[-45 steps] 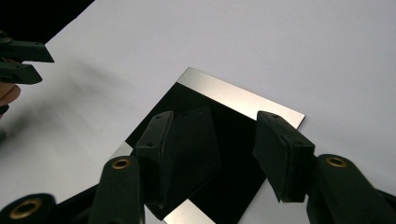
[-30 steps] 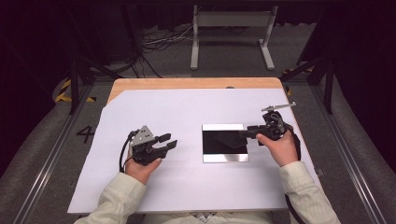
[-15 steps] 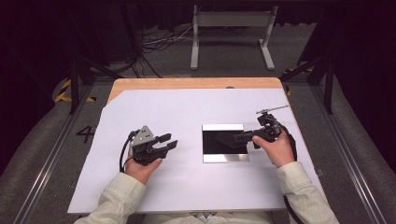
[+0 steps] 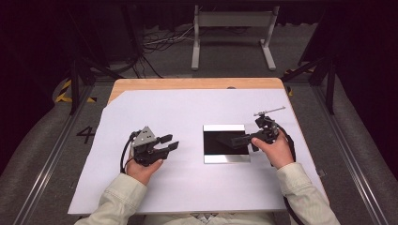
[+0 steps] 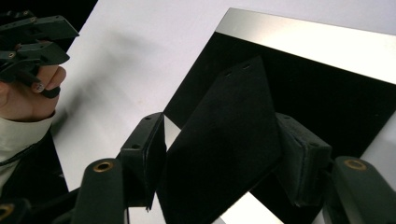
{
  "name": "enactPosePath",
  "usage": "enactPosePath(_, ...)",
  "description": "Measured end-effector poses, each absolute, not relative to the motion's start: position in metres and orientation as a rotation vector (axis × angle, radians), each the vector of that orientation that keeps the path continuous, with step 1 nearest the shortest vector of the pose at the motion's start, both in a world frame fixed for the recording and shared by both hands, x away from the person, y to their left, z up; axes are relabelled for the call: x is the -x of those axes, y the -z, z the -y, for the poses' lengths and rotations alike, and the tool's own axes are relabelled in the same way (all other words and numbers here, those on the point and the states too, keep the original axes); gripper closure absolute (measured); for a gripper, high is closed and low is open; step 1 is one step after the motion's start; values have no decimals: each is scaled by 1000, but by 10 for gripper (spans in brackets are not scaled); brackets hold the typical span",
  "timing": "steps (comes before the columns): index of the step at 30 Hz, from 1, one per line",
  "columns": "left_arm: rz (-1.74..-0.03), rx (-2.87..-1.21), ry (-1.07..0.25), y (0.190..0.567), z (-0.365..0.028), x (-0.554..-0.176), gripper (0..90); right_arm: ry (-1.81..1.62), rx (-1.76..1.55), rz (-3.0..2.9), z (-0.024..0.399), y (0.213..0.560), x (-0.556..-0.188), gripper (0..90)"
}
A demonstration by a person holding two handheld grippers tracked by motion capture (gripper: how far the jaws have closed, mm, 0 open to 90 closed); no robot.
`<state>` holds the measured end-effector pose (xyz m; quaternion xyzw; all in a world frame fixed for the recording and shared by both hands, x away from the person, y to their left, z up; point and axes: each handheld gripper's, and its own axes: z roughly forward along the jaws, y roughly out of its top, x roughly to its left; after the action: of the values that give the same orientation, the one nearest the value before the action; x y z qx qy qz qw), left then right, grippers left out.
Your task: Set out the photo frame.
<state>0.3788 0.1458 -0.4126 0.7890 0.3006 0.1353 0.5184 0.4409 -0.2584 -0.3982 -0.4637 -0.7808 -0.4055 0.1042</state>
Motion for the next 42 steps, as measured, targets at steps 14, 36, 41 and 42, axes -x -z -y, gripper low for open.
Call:
enactPosePath(14,-725,-1901,-318,414,-145,-380,592,1187,1377,2306,260,397,-440,470)
enactPosePath(36,-722,-1901,-315,414,-144,-380,590,1150,1255,2503,260,373,-419,655)
enactPosePath(41,-719,-1900,-311,414,-143,-381,590,1118,1216,2539,260,367,-412,705)
enactPosePath(42,-719,-1900,-310,414,-143,-381,589,1113,1206,2542,260,366,-410,718)
